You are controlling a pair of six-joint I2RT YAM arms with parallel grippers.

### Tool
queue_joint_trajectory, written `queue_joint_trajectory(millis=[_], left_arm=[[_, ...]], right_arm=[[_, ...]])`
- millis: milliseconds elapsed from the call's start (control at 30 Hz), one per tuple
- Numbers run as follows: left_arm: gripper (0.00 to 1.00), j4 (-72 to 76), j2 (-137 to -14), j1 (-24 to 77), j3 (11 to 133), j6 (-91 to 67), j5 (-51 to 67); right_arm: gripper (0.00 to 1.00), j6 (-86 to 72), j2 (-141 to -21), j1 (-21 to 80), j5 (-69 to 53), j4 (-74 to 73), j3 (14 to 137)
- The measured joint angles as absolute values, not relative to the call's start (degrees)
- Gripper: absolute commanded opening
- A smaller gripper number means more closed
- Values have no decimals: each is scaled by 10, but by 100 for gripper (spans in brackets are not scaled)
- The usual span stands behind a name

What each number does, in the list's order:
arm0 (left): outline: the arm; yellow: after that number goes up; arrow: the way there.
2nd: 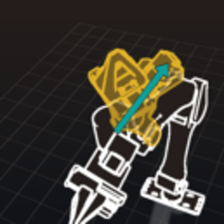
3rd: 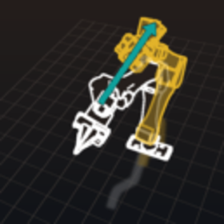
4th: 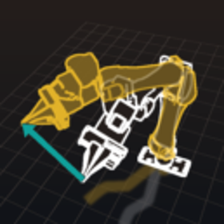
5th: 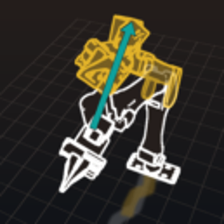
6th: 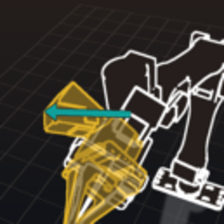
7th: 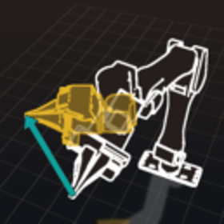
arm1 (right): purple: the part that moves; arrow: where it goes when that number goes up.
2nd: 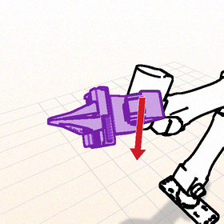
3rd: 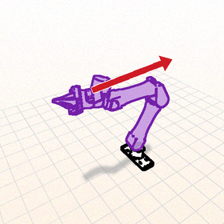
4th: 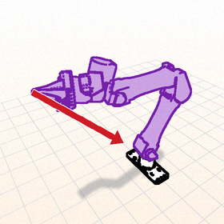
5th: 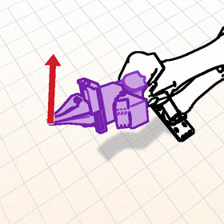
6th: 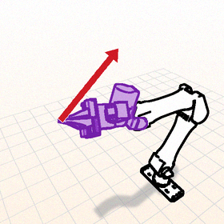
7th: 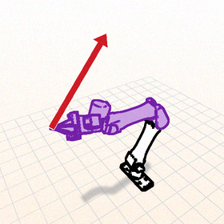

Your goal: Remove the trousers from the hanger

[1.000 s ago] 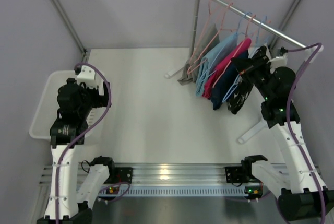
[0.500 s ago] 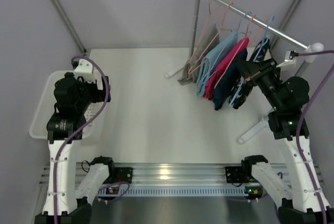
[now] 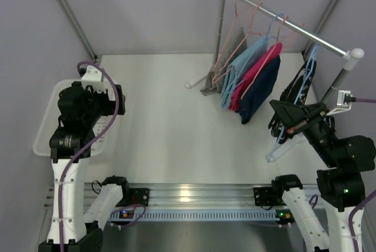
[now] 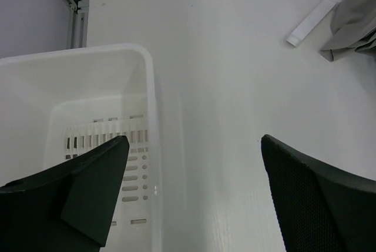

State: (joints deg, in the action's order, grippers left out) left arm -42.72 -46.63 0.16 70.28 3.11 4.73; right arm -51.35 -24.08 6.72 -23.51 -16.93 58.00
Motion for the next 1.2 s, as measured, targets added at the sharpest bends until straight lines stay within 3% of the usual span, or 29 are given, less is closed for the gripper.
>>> queue_joint_trajectory(millis=[200, 533, 800, 1000, 1200], left_arm=[[99, -449, -461, 2, 710, 31, 49], [99, -467, -396, 2, 686, 32, 48], [99, -470, -380, 2, 654, 31, 40], [99, -472, -386, 2, 645, 31, 38], [99, -485, -420, 2, 686, 27, 47]], right_arm=[[0, -497, -229, 67, -349, -220, 586], [0, -573, -388, 70, -598, -205, 621], [0, -641, -427, 157, -660, -143, 717], [0, -693, -481, 179, -675, 20, 849], [0, -680, -548, 229, -658, 59, 876]])
